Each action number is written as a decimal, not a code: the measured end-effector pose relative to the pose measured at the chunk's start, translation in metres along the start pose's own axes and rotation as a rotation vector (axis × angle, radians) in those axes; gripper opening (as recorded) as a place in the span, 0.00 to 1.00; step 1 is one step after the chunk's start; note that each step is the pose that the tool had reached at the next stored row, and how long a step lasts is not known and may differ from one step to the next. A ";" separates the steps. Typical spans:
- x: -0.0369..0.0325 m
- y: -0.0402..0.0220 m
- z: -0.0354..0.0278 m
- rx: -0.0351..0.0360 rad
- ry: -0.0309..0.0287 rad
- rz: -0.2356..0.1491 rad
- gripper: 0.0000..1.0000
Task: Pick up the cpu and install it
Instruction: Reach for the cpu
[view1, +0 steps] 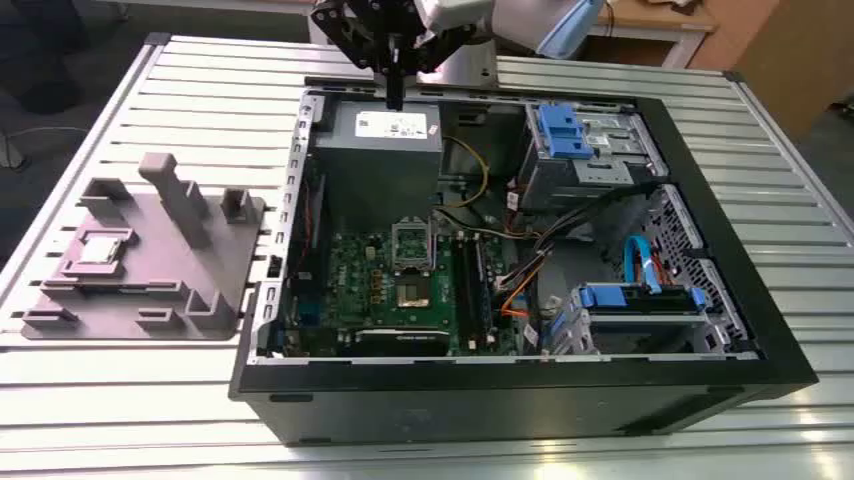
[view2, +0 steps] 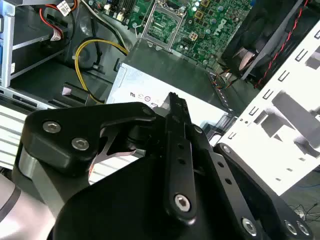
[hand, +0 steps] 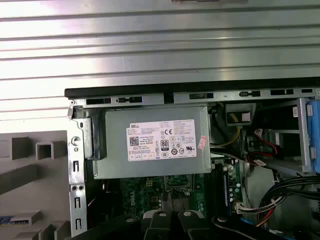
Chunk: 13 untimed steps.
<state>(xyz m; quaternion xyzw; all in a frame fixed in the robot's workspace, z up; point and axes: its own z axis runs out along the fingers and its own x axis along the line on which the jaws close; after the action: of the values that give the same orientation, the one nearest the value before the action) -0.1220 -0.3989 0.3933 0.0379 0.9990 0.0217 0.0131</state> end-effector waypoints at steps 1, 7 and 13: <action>0.0000 0.0000 0.0000 0.0001 0.0000 0.000 0.11; 0.0002 0.0000 0.0000 0.0001 0.0000 0.000 0.11; 0.0022 -0.0002 -0.0001 0.0000 0.0000 0.000 0.11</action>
<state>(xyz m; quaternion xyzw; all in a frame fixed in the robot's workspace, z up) -0.1241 -0.3989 0.3933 0.0378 0.9990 0.0217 0.0131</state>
